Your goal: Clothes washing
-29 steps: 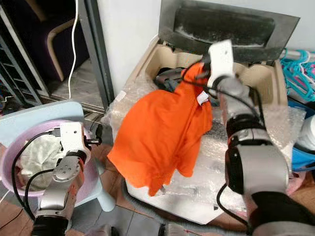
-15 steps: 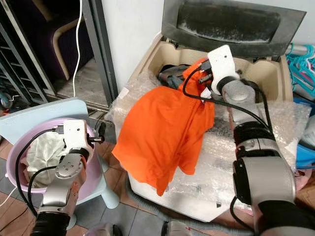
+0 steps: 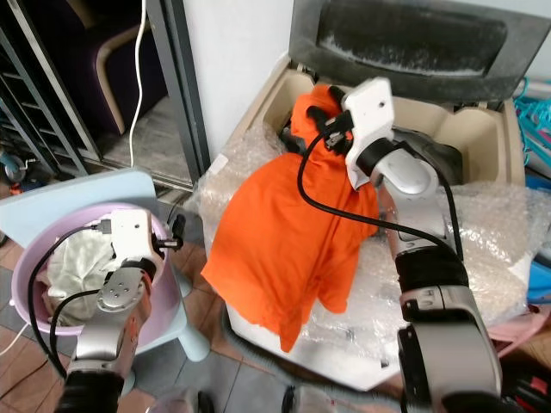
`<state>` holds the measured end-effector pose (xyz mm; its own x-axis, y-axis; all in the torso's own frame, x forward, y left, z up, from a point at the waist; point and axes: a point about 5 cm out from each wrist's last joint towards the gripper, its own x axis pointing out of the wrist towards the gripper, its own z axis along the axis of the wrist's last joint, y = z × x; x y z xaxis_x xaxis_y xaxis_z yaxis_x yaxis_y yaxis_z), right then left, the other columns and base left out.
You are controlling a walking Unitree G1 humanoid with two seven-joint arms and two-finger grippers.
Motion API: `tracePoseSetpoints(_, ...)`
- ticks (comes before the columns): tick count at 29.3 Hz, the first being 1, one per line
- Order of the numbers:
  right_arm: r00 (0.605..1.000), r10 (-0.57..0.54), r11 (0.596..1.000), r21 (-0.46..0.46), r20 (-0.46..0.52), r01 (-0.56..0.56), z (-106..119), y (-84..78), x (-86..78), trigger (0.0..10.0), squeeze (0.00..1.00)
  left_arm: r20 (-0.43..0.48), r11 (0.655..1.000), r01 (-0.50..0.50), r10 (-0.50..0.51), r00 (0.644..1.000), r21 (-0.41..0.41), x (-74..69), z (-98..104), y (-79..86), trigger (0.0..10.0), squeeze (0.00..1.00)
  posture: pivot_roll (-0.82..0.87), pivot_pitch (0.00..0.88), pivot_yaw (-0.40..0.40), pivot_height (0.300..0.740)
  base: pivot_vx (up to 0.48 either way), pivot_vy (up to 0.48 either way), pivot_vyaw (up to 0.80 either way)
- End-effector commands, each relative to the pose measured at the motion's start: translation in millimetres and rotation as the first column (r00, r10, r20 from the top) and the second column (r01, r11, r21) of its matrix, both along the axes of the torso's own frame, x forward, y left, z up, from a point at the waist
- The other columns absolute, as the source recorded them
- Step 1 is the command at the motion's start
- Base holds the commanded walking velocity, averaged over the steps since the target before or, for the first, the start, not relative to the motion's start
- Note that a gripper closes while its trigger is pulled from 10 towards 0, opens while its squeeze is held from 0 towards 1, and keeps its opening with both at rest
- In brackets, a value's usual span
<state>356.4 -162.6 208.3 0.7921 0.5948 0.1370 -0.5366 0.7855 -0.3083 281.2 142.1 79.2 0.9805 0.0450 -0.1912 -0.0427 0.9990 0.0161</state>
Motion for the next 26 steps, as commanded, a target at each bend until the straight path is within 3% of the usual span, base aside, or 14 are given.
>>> tracePoseSetpoints(1,0.998,0.061,0.998,0.017,-0.023,-0.061,3,2.5,-4.7,10.0,1.0,-0.012,1.0,-0.003,0.003,1.0,-0.004,-0.3,-2,-1.0,10.0,0.0,-0.08,0.0,-0.011,0.74,0.0,0.0,0.0)
tracePoseSetpoints(8,0.978,0.17,0.985,0.027,-0.118,-0.168,-2,4.5,-17.4,10.0,1.0,-0.009,1.0,-0.001,0.001,1.0,0.004,-0.3,-2,1.0,10.0,0.0,-0.07,0.0,-0.011,0.74,0.0,0.0,0.0)
tracePoseSetpoints(10,0.975,0.175,0.984,-0.017,-0.139,-0.179,-7,3.2,-19.2,10.0,1.0,-0.01,1.0,-0.003,0.003,1.0,0.003,-0.5,-3,1.3,10.0,0.0,-0.07,0.0,-0.011,0.74,0.0,0.0,0.0)
tracePoseSetpoints(11,0.971,0.162,0.975,-0.125,-0.174,-0.184,-14,-4.0,-20.5,10.0,1.0,-0.012,1.0,-0.008,0.008,1.0,0.004,-1.7,-3,2.4,10.0,0.0,-0.06,0.0,-0.013,0.74,0.0,0.0,0.0)
tracePoseSetpoints(13,0.976,0.107,0.966,-0.213,-0.19,-0.147,-15,-17.8,-16.7,10.0,1.0,-0.015,1.0,-0.012,0.012,1.0,0.006,-2.9,-3,3.6,10.0,0.0,-0.06,0.0,-0.013,0.74,0.0,0.0,0.0)
tracePoseSetpoints(18,0.984,0.03,0.949,-0.305,-0.173,-0.083,-3,-38.2,-9.7,10.0,1.0,-0.015,1.0,-0.009,0.01,1.0,0.012,-3.0,-3,4.4,10.0,0.0,-0.06,0.0,-0.014,0.74,0.0,0.0,0.0)
tracePoseSetpoints(20,0.981,-0.007,0.922,-0.381,-0.195,-0.069,-7,-48.5,-9.1,10.0,1.0,-0.016,1.0,-0.01,0.01,1.0,0.012,-3.2,-3,4.5,10.0,0.0,-0.06,0.0,-0.015,0.74,0.0,0.0,0.0)
tracePoseSetpoints(22,0.98,-0.012,0.917,-0.393,-0.198,-0.068,-8,-49.8,-9.1,10.0,1.0,-0.016,1.0,-0.01,0.01,1.0,0.012,-3.3,-3,4.6,10.0,0.0,-0.06,0.0,-0.015,0.74,0.0,0.0,0.0)
tracePoseSetpoints(23,0.977,-0.033,0.907,-0.418,-0.211,-0.06,-12,-52.8,-9.1,10.0,0.0,-0.016,1.0,-0.011,0.011,1.0,0.012,-3.6,-3,4.5,10.0,0.0,-0.06,0.0,-0.015,0.74,0.0,0.0,0.0)
tracePoseSetpoints(24,0.97,-0.049,0.903,-0.425,-0.238,-0.059,-17,-54.8,-9.3,4.3,0.0,-0.017,1.0,-0.011,0.011,1.0,0.012,-3.8,-3,4.5,10.0,0.0,-0.06,0.0,-0.016,0.74,0.0,0.0,0.0)
tracePoseSetpoints(25,0.965,-0.059,0.901,-0.429,-0.257,-0.059,-21,-56.1,-9.4,4.3,0.0,-0.018,1.0,-0.011,0.011,1.0,0.012,-3.9,-3,4.4,10.0,0.0,-0.06,0.0,-0.016,0.74,0.0,0.0,0.0)
tracePoseSetpoints(26,0.959,-0.059,0.899,-0.433,-0.276,-0.07,-25,-56.4,-10.2,0.4,0.0,-0.018,1.0,-0.011,0.011,1.0,0.012,-3.9,-3,4.4,10.0,0.0,-0.05,0.0,-0.017,0.74,0.0,0.0,0.0)
